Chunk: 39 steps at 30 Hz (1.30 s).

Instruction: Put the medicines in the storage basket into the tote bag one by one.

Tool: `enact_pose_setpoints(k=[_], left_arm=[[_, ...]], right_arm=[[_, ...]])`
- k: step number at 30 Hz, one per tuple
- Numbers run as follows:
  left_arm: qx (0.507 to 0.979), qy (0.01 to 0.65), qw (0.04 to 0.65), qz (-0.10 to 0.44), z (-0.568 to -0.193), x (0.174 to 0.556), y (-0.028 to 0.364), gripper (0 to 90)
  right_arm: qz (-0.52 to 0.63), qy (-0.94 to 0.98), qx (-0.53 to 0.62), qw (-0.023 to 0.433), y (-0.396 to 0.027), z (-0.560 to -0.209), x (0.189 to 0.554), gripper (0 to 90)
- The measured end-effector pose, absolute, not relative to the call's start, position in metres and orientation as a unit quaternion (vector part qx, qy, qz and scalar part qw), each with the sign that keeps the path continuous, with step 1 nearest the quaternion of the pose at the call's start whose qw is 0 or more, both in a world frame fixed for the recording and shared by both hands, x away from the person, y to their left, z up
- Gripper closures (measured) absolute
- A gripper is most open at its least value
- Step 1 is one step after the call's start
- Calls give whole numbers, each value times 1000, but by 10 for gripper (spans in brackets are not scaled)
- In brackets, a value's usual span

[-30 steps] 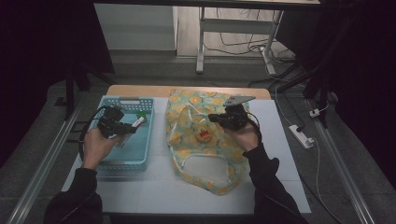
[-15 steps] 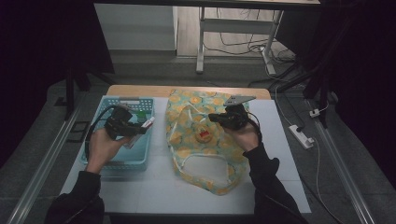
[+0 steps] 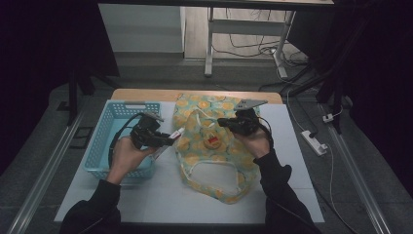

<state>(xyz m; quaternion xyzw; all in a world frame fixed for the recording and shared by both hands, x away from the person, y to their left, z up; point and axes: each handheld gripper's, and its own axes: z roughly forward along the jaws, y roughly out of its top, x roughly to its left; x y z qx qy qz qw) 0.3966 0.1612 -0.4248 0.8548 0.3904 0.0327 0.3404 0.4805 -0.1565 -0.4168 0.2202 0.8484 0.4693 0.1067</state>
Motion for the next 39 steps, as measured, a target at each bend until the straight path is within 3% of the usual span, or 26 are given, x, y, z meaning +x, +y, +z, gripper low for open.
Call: enact_pose_setpoints(k=[22, 39], left_arm=[[869, 364, 336, 1, -446, 415, 88, 729], [867, 375, 326, 26, -456, 441, 64, 729]], right_arm=[[472, 847, 219, 108, -156, -415, 479, 900], [471, 849, 216, 107, -153, -416, 478, 900]])
